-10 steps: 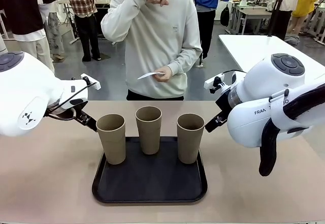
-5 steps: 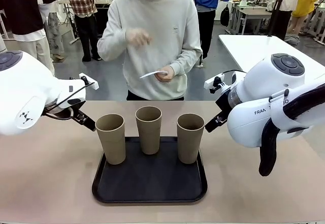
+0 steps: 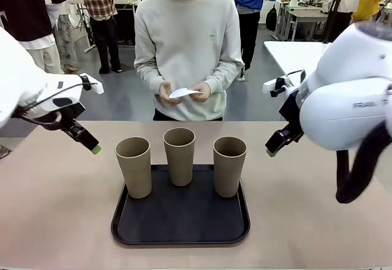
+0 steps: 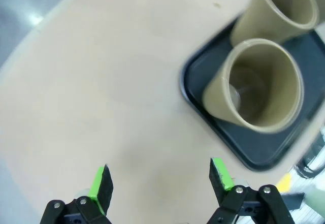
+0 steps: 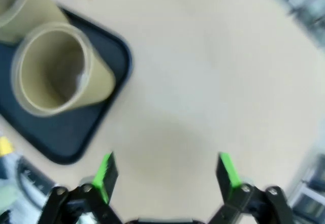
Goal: Place coasters on the table and set cups on them.
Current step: Pick up one Reusable plastic cup and place it on a coaster set by the human.
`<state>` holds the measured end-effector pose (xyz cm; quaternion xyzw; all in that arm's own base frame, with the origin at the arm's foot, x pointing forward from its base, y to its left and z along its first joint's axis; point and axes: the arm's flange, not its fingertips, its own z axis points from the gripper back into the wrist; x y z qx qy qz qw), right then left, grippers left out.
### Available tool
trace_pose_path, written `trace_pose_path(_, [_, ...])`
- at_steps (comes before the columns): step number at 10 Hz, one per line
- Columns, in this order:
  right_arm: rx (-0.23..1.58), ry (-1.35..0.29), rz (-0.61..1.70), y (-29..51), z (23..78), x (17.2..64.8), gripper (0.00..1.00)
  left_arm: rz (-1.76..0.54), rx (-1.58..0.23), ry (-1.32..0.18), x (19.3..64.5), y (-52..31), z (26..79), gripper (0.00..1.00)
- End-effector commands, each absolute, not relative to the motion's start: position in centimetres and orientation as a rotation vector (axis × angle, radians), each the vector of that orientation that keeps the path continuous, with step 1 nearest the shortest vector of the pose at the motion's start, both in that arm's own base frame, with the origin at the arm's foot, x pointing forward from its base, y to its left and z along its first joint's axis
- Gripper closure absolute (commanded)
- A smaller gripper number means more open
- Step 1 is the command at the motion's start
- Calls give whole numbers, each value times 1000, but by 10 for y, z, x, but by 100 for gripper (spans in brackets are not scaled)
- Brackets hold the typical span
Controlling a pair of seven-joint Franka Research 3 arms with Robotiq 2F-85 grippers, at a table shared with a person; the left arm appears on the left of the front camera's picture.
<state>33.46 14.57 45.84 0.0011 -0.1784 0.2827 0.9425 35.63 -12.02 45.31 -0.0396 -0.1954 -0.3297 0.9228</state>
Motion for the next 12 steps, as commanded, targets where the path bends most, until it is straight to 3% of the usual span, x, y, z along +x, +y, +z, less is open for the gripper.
trace_pose_path(1, [-17,-302,536,136,453,238,0,-587,-49,-350,266,-101,442,0])
trace_pose_path(2, [-75,-284,542,128,446,241,0,-539,33,-367,261,-106,447,0])
trace_pose_path(3, [-18,-323,559,149,478,306,0,-652,-88,-366,339,-118,469,0])
trace_pose_path(6, [-38,-304,550,149,490,286,0,-617,-53,-357,324,-118,483,0])
trace_pose_path(7, [277,-340,456,127,504,290,0,-570,-356,-408,336,-95,489,0])
trace_pose_path(9, [729,-390,213,55,512,272,0,-431,-811,-523,332,-42,494,0])
trace_pose_path(10, [850,-377,94,10,507,269,0,-315,-999,-564,333,-10,485,0])
trace_pose_path(12, [909,-331,-53,-45,495,268,0,-185,-1130,-470,336,42,465,0])
